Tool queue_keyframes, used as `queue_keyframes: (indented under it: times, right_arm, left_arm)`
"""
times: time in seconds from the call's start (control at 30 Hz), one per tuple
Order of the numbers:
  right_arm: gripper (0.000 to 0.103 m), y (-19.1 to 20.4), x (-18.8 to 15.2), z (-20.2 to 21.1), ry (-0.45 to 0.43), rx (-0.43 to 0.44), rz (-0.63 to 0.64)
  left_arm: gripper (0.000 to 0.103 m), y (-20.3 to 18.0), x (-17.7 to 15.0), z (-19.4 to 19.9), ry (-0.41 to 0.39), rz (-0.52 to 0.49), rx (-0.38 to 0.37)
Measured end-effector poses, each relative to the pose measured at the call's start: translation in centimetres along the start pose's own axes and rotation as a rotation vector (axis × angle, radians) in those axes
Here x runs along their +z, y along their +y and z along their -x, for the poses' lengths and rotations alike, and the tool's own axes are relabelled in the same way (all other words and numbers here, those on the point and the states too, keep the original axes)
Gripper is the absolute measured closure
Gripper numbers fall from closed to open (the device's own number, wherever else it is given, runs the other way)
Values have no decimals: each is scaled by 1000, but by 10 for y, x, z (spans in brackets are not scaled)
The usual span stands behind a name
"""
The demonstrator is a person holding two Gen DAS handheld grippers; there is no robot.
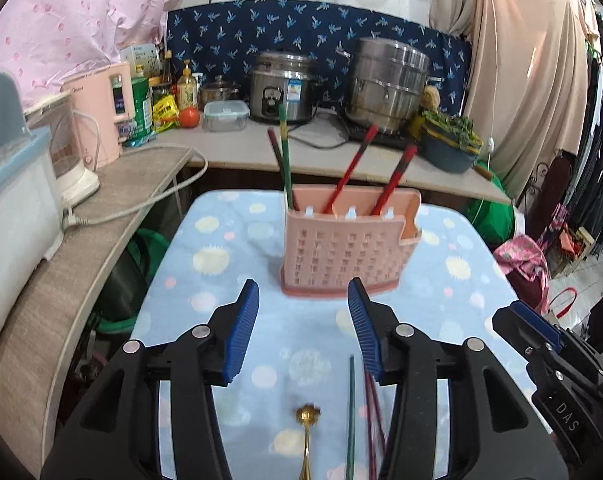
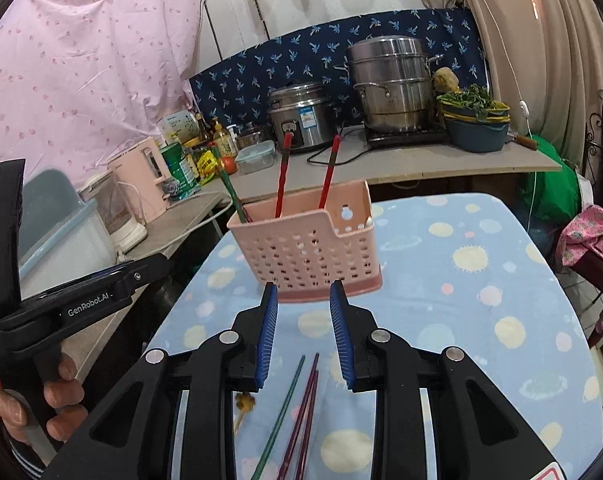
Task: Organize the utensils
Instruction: 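Grasp a dark-red chopstick with the right tool while the left tool approaches the gold spoon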
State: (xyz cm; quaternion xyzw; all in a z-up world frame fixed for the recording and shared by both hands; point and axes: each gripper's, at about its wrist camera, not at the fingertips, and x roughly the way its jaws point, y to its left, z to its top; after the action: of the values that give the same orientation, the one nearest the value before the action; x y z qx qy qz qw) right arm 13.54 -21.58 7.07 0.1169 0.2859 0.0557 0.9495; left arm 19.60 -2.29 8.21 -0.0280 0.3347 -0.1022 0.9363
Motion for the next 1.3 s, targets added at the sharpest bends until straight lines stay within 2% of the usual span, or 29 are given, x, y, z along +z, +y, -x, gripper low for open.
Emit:
queue_keyframes:
  times: [0.33,0.63,1.0,1.23,1.3]
  right_arm:
    - [76,-9,-69,15,111,-26,-33]
    - [76,-13,-131,22,204,-61,-36]
    - [76,6,-181,22,282,-43,12]
    - [76,18,-195,15,311,-32,51]
    - [78,19,-197,13,314,-37,55]
  left_arm:
    - [59,11,-77,0,126,3,2]
    - [59,21,-130,-8,226,38,15]
    - [59,25,-171,-11,302,58,4]
    - [58,26,-182,-13,324,63,-14]
    - [55,25,-182,-12,323,63,-18]
